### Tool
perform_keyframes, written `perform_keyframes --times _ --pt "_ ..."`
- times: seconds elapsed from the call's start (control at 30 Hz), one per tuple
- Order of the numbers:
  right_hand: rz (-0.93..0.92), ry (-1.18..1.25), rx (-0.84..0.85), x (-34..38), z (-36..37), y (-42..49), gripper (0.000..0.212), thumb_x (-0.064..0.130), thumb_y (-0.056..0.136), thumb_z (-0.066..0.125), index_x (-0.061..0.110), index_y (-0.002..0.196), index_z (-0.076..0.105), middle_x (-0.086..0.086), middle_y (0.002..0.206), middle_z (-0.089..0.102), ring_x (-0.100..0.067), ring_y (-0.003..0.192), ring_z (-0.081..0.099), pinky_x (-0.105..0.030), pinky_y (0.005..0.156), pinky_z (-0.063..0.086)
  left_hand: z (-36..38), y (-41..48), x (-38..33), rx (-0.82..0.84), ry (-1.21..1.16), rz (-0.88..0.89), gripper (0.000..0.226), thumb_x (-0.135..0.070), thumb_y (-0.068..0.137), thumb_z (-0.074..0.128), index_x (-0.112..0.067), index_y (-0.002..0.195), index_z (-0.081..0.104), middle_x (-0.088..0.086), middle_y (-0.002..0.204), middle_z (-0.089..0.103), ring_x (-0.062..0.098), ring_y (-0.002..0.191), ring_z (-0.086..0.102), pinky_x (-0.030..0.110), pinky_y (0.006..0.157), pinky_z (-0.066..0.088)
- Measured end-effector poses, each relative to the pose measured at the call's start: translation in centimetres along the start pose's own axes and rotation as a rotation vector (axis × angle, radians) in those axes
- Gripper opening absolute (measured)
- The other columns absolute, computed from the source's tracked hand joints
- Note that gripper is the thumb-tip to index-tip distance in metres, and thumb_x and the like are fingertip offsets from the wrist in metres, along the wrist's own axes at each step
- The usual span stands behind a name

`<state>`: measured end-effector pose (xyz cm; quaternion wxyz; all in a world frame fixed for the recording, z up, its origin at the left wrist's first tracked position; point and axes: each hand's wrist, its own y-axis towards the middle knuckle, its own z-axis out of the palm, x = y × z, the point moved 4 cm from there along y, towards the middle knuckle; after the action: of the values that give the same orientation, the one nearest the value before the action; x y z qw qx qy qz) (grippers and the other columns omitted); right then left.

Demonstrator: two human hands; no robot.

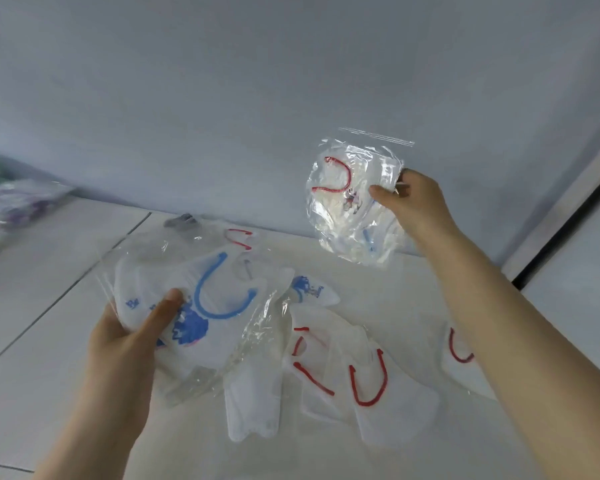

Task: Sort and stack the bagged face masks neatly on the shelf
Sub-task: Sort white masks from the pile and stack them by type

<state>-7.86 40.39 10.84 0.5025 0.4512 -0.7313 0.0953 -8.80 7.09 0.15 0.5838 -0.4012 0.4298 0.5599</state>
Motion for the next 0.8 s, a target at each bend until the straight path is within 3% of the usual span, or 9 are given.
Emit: perform_keyframes --times 0.1,0.17,0.23,0.33,0.4,0.5,0.57,0.67,0.8 --pt "-0.240 -0.345 0.263 0.2 2.0 -5.2 0.020 0.024 0.075 0.075 0.023 0.090 0.062 0.008 0.088 0.061 -0.012 0.083 0.058 -0.028 0.075 0.045 0.6 0.2 -0.1 0.010 0.009 -0.011 0.046 -0.031 0.058 0.076 -0.014 0.099 0.065 0.006 0.088 0.074 0.014 0.068 0.071 0.032 0.063 0.057" --pt "-0.233 -0.592 0.659 -1.7 4.1 -9.6 0.059 0.032 0.070 0.079 0.033 0.123 0.055 0.009 0.126 0.053 -0.012 0.121 0.047 -0.028 0.100 0.039 0.7 0.2 -0.2 0.028 0.010 -0.012 0.051 -0.029 0.054 0.082 -0.014 0.099 0.065 0.004 0.086 0.075 0.014 0.070 0.071 0.029 0.063 0.058" --pt "-0.142 -0.594 0.835 -3.9 4.3 -12.1 0.094 0.039 0.067 0.080 0.038 0.144 0.026 0.012 0.153 0.022 -0.004 0.142 0.013 -0.022 0.112 0.017 0.6 0.3 -0.1 0.028 0.007 -0.021 0.050 -0.028 0.060 0.083 -0.012 0.103 0.064 0.003 0.088 0.075 0.014 0.072 0.071 0.024 0.059 0.057" --pt "-0.085 -0.567 0.680 -6.5 3.1 -12.0 0.102 0.045 0.070 0.076 0.033 0.148 0.011 0.010 0.157 0.004 -0.005 0.144 0.000 -0.022 0.113 0.010 0.9 0.3 -0.1 0.032 -0.024 -0.015 0.067 -0.040 0.053 0.081 -0.009 0.109 0.063 0.002 0.090 0.075 0.014 0.075 0.072 0.023 0.059 0.055" --pt "-0.033 -0.620 0.661 -7.8 3.0 -12.1 0.091 0.045 0.073 0.074 0.029 0.147 0.023 0.009 0.154 0.022 -0.011 0.141 0.023 -0.027 0.113 0.023 1.4 0.2 0.1 0.033 -0.016 -0.022 0.078 -0.046 0.045 0.082 -0.008 0.111 0.063 0.000 0.089 0.075 0.014 0.076 0.072 0.023 0.060 0.055" --pt "-0.052 -0.577 0.544 -8.7 2.5 -12.2 0.054 0.036 0.081 0.068 0.025 0.132 0.053 0.006 0.135 0.054 -0.015 0.124 0.051 -0.031 0.104 0.038 1.9 0.2 0.7 0.041 -0.029 -0.060 0.049 -0.028 0.066 0.072 -0.007 0.109 0.062 -0.002 0.082 0.075 0.014 0.073 0.072 0.022 0.058 0.055" --pt "-0.132 -0.475 0.291 -7.8 1.0 -12.3 0.028 0.027 0.087 0.062 0.022 0.115 0.067 0.008 0.114 0.068 -0.009 0.106 0.062 -0.019 0.092 0.045 1.9 0.3 1.1 0.042 -0.016 -0.080 0.034 -0.019 0.076 0.067 -0.009 0.109 0.062 -0.001 0.083 0.075 0.015 0.075 0.072 0.023 0.059 0.056" --pt "-0.157 -0.265 -0.122 -6.3 -1.6 -12.7 0.013 0.008 0.090 0.058 0.011 0.097 0.069 0.005 0.086 0.068 0.000 0.081 0.058 0.002 0.070 0.039 2.5 0.4 1.5 0.041 0.012 -0.090 0.039 -0.020 0.075 0.068 -0.009 0.111 0.062 0.000 0.085 0.075 0.016 0.076 0.072 0.026 0.062 0.057" --pt "0.033 0.226 -0.422 -4.8 -4.2 -12.9 0.006 0.008 0.089 0.059 0.015 0.088 0.060 -0.006 0.083 0.062 -0.008 0.065 0.061 -0.007 0.065 0.047 4.2 0.2 2.1 0.064 0.041 -0.099 0.025 -0.013 0.083 0.066 -0.013 0.107 0.062 0.000 0.086 0.074 0.019 0.078 0.071 0.031 0.066 0.057"
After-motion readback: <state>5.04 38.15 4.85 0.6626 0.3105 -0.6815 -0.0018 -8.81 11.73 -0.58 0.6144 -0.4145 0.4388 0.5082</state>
